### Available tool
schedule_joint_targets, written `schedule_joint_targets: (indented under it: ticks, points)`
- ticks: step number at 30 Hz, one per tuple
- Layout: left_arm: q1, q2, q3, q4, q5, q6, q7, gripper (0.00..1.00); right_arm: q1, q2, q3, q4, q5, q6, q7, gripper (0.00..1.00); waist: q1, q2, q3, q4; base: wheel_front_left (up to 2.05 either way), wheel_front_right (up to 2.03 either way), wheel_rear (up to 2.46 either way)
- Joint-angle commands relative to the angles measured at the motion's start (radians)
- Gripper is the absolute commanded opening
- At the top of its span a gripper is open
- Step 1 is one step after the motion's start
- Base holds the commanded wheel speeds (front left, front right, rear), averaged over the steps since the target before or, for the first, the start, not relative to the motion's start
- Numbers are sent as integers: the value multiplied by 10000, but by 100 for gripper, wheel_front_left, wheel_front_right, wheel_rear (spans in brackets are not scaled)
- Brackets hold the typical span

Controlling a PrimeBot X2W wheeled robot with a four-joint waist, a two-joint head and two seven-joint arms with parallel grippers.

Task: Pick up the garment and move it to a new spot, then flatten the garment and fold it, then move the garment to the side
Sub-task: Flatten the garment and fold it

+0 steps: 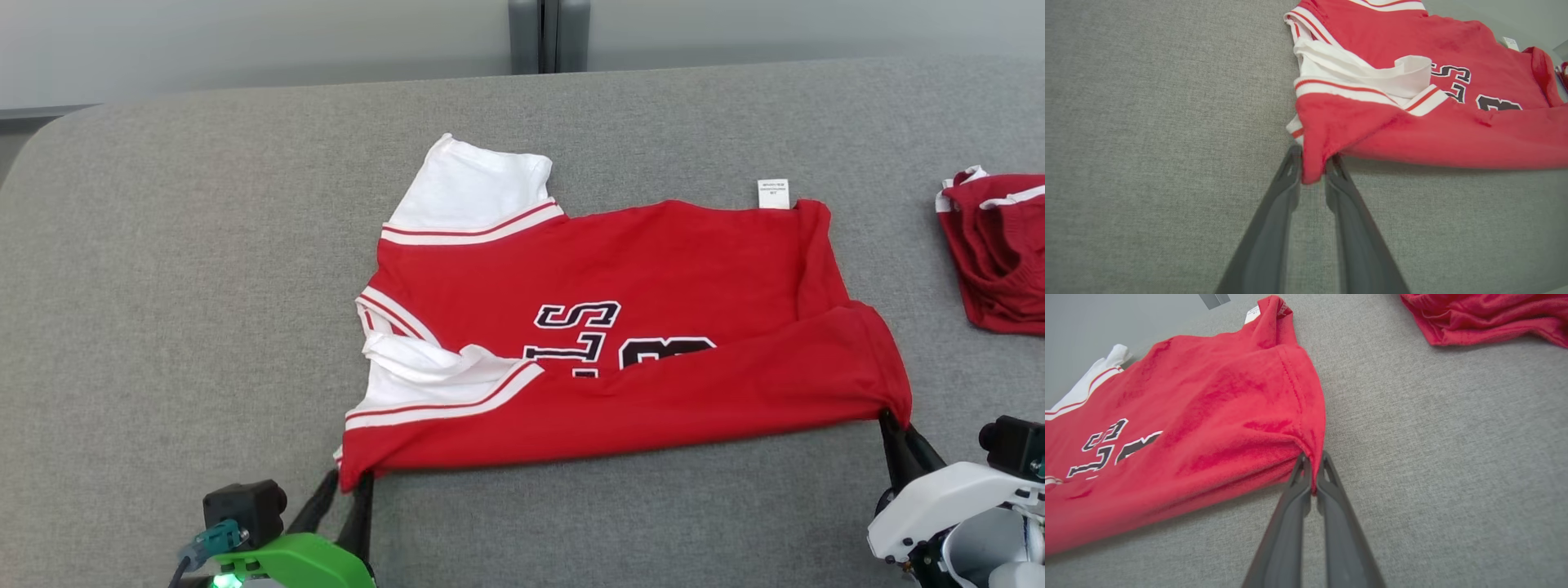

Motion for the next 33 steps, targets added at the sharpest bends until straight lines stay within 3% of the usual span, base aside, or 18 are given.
schedule_joint_targets:
  ticks: [1,9,15,18,24,33]
  points:
    - [169,136,49,-51,16,86,74,100,185,31,-31,-103,-59,-10,29,100,0,0,-27,-22,0,0,0]
    - [-475,866,298,-547,271,82,539,100,377,135,-56,-729,-16,-5,-14,100,0,0,95,-302,0,0,0]
    - [-2526,1662,329,-447,365,-683,1066,100,-222,50,381,-1635,-207,-5,-99,100,0,0,768,-865,0,0,0]
    - [-4161,2080,268,-31,528,-1125,1414,100,-789,-60,915,-1801,-258,-5,-109,100,0,0,1342,-1305,0,0,0]
    - [-7711,2691,368,1830,575,-1423,2545,100,-2582,-257,2532,-1139,-266,-5,-526,100,0,0,2636,-2472,0,0,0]
    - [-9842,3418,232,3832,216,-1760,3832,100,-4086,-244,3867,-42,134,-5,-1423,100,0,0,3527,-3609,0,0,0]
